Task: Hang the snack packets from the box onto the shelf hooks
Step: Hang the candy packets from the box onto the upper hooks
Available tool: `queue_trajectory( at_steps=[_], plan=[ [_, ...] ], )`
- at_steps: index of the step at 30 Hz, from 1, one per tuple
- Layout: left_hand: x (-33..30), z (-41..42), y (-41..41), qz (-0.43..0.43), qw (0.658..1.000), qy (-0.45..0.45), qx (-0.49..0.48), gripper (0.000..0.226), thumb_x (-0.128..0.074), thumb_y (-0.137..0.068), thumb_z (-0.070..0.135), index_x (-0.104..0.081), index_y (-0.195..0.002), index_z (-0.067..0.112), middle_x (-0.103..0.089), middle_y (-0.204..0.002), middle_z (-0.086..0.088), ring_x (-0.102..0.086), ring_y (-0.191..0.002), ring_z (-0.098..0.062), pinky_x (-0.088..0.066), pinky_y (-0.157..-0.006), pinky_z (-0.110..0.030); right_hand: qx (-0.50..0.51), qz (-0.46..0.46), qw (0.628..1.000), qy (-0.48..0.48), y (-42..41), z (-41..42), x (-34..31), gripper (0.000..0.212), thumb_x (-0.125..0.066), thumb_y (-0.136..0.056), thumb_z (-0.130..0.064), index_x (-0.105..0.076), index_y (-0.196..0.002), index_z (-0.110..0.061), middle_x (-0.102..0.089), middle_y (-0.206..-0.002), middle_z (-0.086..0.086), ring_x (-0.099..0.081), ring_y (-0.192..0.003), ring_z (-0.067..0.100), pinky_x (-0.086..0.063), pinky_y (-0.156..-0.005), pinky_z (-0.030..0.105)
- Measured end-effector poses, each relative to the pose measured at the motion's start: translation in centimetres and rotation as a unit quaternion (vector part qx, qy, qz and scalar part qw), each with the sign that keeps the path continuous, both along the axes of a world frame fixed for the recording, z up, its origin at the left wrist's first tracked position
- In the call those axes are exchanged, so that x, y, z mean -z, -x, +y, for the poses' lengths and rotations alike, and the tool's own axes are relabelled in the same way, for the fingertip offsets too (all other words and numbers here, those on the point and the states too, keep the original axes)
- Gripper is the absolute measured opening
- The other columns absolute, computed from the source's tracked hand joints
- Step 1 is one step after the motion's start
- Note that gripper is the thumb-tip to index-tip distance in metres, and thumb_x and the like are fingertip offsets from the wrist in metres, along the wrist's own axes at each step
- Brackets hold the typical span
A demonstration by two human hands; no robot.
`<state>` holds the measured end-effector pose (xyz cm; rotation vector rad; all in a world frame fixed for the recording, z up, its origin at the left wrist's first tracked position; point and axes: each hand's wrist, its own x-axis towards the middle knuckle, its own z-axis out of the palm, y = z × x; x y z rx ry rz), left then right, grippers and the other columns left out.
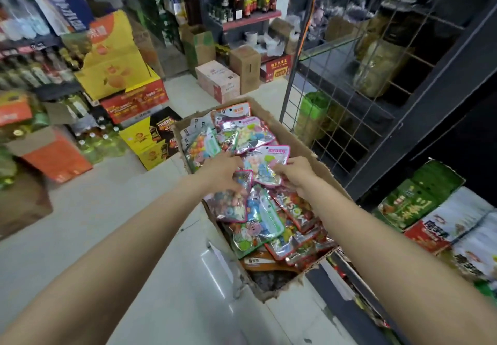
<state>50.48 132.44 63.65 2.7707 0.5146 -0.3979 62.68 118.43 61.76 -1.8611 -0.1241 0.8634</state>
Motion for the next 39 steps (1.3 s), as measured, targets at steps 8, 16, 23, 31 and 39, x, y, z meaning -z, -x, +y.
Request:
queue_trajectory(
  at_steps=[8,16,23,31,39],
  plan=[
    [-3.5,-0.2,-0.9,-0.229,0.961,0.147,-0.052,0.016,-0.062,-0.089,0.015,-0.050,-0.084,0.007,-0.046,-0.070,0.001,-0.044,-0.067,-0.018,-0.029,-0.050,-0.014,0.008,-0.107,0.994,-0.024,-0.7,-2.4,-2.1,0.017,-0.057,-0.092,-0.006,-0.054,-0.108,-0.010,-0.064,-0.116,0.016,-0.062,-0.099,0.028,-0.052,-0.088,0.042],
    [-10.9,-5.1,-3.4,-0.428,0.788,0.367,-0.247,0.013,-0.055,-0.095,0.020,-0.046,-0.087,0.015,-0.044,-0.067,0.005,-0.044,-0.049,0.002,-0.035,-0.042,-0.007,-0.019,-0.257,0.958,-0.128,-1.6,-6.9,-9.9,0.043,-0.047,-0.090,0.005,-0.062,-0.121,-0.020,-0.064,-0.104,-0.002,-0.061,-0.095,0.013,-0.050,-0.077,0.018],
    [-16.9,-11.4,-8.0,-0.463,0.703,0.466,-0.272,0.022,-0.056,-0.094,0.025,-0.041,-0.089,0.010,-0.042,-0.083,-0.010,-0.041,-0.064,-0.015,-0.038,-0.050,-0.020,0.043,-0.219,0.950,-0.217,-2.0,-12.1,-18.9,0.019,-0.064,-0.089,-0.030,-0.073,-0.083,-0.014,-0.073,-0.096,0.013,-0.069,-0.091,0.032,-0.054,-0.086,0.050],
    [-26.7,-18.7,-10.3,-0.527,0.827,0.195,0.018,0.059,-0.074,-0.079,0.023,-0.041,-0.127,0.017,-0.047,-0.123,0.007,-0.046,-0.113,-0.009,-0.038,-0.093,-0.024,0.018,-0.398,0.894,-0.204,-3.1,-21.9,-27.1,0.003,-0.067,-0.086,-0.012,-0.068,-0.088,-0.014,-0.072,-0.073,-0.010,-0.068,-0.068,0.002,-0.049,-0.059,0.015],
    [-32.8,-25.3,-13.5,-0.375,0.819,0.435,0.013,0.028,-0.054,-0.094,0.032,-0.064,-0.075,0.015,-0.062,-0.070,0.000,-0.060,-0.066,-0.014,-0.049,-0.062,-0.020,0.051,-0.438,0.879,-0.181,-4.1,-29.1,-32.4,0.011,-0.065,-0.088,-0.015,-0.066,-0.098,-0.010,-0.073,-0.093,0.006,-0.071,-0.085,0.019,-0.058,-0.075,0.035]
  ],
)
